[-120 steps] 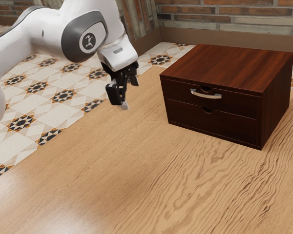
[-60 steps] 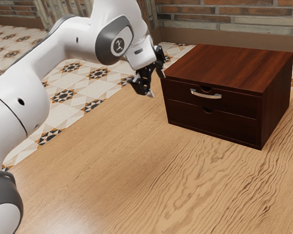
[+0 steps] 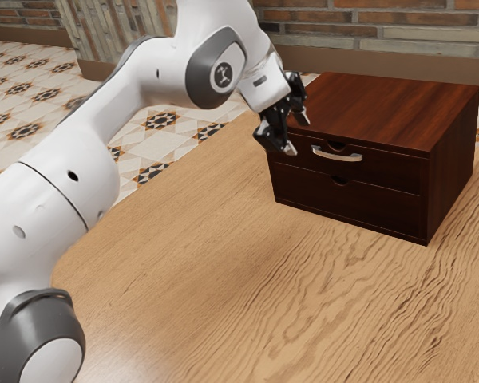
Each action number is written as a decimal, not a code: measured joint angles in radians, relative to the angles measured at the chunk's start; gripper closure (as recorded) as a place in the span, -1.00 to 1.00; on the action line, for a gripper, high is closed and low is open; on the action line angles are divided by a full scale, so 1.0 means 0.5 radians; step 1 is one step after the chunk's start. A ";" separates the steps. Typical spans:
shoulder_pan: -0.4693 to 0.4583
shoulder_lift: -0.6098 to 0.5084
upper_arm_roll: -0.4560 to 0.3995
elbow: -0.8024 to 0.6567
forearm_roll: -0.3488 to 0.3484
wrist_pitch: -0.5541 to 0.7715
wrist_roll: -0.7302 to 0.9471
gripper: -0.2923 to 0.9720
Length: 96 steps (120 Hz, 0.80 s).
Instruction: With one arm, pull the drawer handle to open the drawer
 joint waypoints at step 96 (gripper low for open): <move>0.000 0.222 -0.071 0.052 -0.071 0.154 0.083 0.25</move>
